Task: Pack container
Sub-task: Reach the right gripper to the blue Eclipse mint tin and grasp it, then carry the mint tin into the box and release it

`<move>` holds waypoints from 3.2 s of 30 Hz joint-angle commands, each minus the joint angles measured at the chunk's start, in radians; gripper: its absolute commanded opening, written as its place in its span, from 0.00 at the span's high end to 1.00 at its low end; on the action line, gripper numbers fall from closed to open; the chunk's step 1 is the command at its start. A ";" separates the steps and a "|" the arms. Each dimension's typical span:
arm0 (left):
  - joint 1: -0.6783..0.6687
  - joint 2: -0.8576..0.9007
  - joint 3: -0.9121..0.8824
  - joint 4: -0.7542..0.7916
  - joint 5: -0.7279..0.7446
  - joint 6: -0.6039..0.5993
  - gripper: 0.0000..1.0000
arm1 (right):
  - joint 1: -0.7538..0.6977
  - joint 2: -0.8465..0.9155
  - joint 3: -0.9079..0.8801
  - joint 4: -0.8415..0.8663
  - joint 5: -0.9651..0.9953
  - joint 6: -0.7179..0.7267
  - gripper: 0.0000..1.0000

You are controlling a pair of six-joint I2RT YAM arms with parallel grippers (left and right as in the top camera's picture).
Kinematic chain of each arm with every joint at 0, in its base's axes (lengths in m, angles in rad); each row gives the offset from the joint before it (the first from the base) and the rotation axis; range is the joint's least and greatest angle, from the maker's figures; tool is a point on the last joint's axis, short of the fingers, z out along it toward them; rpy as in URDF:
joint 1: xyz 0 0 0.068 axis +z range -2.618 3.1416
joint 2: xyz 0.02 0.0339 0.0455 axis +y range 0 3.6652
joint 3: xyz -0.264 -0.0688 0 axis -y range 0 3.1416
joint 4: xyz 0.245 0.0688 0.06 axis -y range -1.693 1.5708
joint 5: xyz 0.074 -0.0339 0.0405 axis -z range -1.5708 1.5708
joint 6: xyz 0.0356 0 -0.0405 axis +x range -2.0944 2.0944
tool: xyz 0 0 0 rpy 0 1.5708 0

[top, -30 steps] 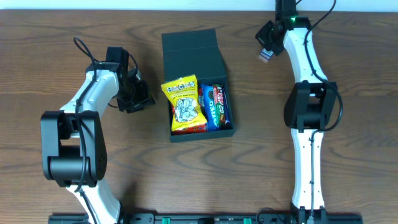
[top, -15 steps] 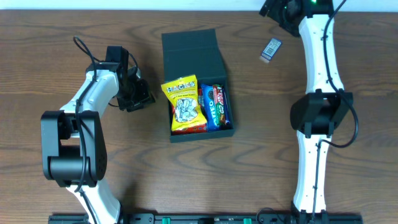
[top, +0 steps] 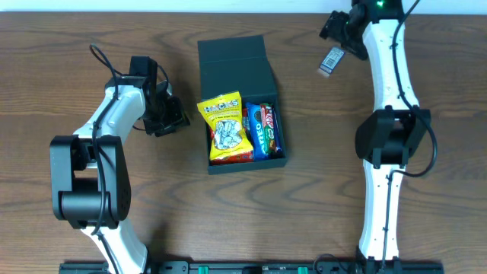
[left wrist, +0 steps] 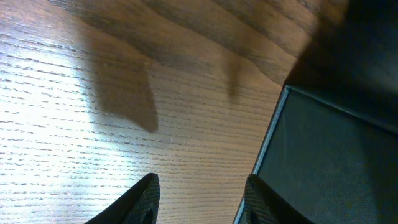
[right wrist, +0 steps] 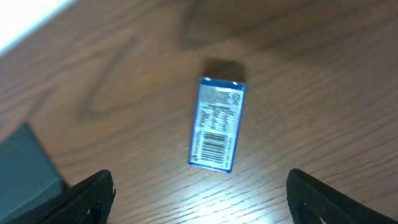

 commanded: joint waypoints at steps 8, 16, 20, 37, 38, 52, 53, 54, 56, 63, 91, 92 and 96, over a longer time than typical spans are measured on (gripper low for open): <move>0.003 -0.011 0.003 -0.001 -0.007 0.015 0.54 | -0.004 0.003 -0.166 0.116 0.021 0.041 0.16; 0.003 -0.011 0.003 0.000 -0.007 0.018 0.54 | -0.006 0.064 -0.185 0.173 -0.013 0.053 0.20; 0.003 -0.011 0.003 -0.001 -0.007 0.018 0.54 | -0.008 0.092 -0.185 0.171 -0.021 0.064 0.22; 0.003 -0.011 0.003 -0.001 -0.006 0.018 0.53 | -0.032 0.100 -0.184 0.177 -0.024 0.059 0.54; 0.003 -0.011 0.003 -0.001 -0.006 0.018 0.53 | -0.032 0.100 -0.184 0.177 -0.024 0.059 0.57; 0.003 -0.011 0.003 -0.005 -0.006 0.018 0.53 | -0.031 0.100 -0.184 0.146 -0.013 0.017 0.69; 0.003 -0.011 0.003 -0.005 -0.006 0.018 0.53 | -0.031 0.100 -0.183 0.138 -0.013 0.017 0.71; 0.003 -0.011 0.003 -0.005 -0.006 0.018 0.53 | -0.031 0.100 -0.178 0.129 -0.013 0.011 0.73; 0.003 -0.011 0.003 -0.005 -0.007 0.018 0.53 | -0.030 0.100 -0.156 0.100 -0.013 -0.013 0.79; 0.003 -0.011 0.003 -0.004 -0.007 0.018 0.53 | 0.001 0.100 0.042 -0.032 -0.008 -0.118 0.99; 0.003 -0.011 0.003 0.026 -0.006 0.014 0.55 | 0.473 -0.695 -0.822 -0.018 0.004 -0.237 0.99; 0.003 -0.011 0.003 0.026 -0.006 0.014 0.55 | 0.485 -0.694 -0.840 0.006 0.002 -0.209 0.99; 0.003 -0.011 0.003 0.021 -0.003 0.014 0.54 | 0.539 -0.664 -0.884 0.047 -0.017 -0.187 0.99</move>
